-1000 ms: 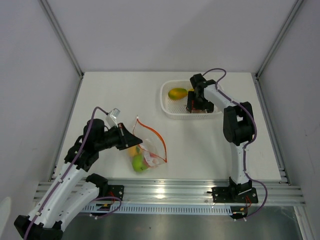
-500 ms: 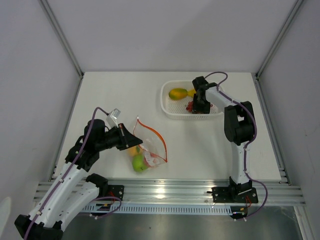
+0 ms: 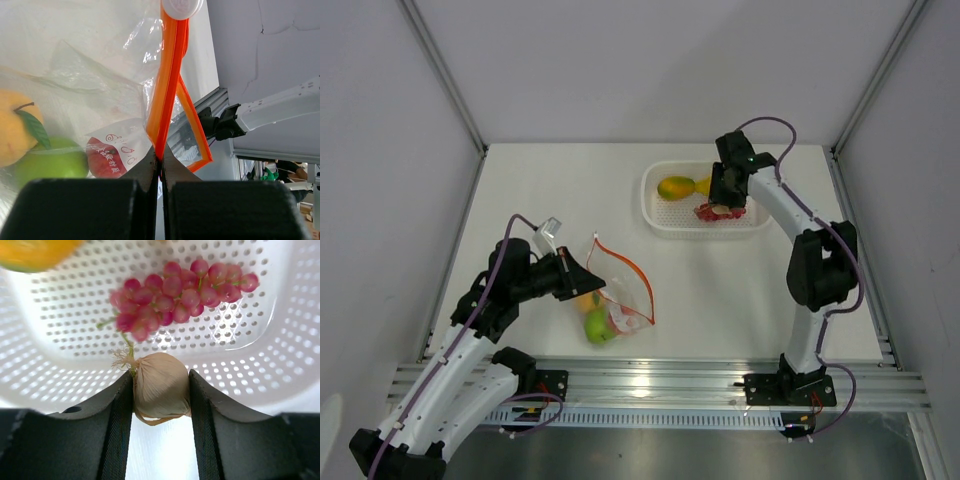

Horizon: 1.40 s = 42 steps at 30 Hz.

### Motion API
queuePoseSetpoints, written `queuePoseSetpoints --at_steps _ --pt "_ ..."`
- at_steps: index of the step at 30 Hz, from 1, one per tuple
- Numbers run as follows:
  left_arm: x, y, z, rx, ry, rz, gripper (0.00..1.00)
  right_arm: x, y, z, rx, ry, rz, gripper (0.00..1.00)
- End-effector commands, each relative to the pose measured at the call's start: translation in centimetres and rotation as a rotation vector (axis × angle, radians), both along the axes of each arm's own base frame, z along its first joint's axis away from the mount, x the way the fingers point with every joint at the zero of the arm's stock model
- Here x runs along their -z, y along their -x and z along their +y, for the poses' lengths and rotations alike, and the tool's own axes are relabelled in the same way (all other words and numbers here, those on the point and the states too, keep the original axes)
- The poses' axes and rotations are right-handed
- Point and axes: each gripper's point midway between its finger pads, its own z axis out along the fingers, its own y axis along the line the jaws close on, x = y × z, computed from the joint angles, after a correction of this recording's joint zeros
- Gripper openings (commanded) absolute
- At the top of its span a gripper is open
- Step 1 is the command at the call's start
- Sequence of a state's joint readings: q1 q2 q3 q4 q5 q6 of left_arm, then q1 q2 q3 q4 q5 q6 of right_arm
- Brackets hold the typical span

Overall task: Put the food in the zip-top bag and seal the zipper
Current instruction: Pick up the fake fruit from the bin, then place the fake fruit in the bin.

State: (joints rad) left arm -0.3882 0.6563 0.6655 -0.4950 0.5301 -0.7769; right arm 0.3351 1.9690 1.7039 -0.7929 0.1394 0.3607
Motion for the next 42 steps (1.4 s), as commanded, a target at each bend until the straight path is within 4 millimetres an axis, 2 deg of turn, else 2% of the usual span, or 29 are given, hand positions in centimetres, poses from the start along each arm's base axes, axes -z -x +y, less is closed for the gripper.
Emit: queuePoseSetpoints --at_steps 1,4,8,9,12,13,18,25,29,30,33,36,37,40,42 --pt "-0.4 -0.2 -0.1 0.011 0.016 -0.026 0.01 -7.2 0.2 1.2 -0.050 -0.049 -0.162 0.38" --pt "-0.2 -0.1 -0.1 0.011 0.018 -0.022 0.00 -10.1 2.0 2.9 -0.111 -0.073 -0.226 0.38" --pt "-0.2 -0.1 -0.3 0.017 0.026 -0.018 0.01 -13.5 5.6 6.7 -0.268 -0.151 -0.293 0.38" --pt "-0.1 -0.1 -0.3 0.018 0.027 -0.017 0.01 -14.7 7.5 8.6 -0.341 -0.192 -0.324 0.38" --pt "0.0 0.0 -0.3 0.017 0.028 -0.014 0.01 -16.7 9.9 10.6 -0.415 -0.242 -0.388 0.37" --pt "0.0 0.0 -0.3 0.019 0.028 -0.013 0.01 -17.6 11.7 11.5 -0.463 -0.281 -0.405 0.36" --pt "0.0 -0.1 -0.5 0.023 0.034 -0.007 0.01 -20.0 13.7 11.9 -0.482 -0.378 -0.470 0.33" --pt "-0.1 -0.2 -0.5 0.023 0.041 -0.006 0.00 -20.1 11.3 10.6 -0.427 -0.344 -0.499 0.25" --pt "-0.1 -0.2 -0.5 0.020 0.040 -0.006 0.01 -20.2 8.4 9.7 -0.372 -0.310 -0.520 0.26" --pt "-0.1 -0.1 -0.5 0.021 0.038 -0.007 0.01 -21.0 7.6 9.3 -0.356 -0.306 -0.543 0.26" --pt "0.0 -0.1 -0.4 0.022 0.032 -0.005 0.01 -20.8 4.8 7.4 -0.284 -0.248 -0.561 0.27" --pt "0.0 0.0 -0.3 0.019 0.025 -0.005 0.01 -21.0 2.4 6.5 -0.252 -0.224 -0.571 0.27" --pt "0.2 0.0 -0.3 0.018 0.022 -0.004 0.01 -20.9 1.1 5.9 -0.232 -0.212 -0.573 0.27" --pt "0.3 0.0 -0.3 0.019 0.021 0.001 0.01 -20.5 -0.6 5.0 -0.208 -0.210 -0.555 0.27" --pt "0.3 0.0 -0.3 0.018 0.021 -0.001 0.01 -19.1 -1.7 4.9 -0.198 -0.205 -0.526 0.27"
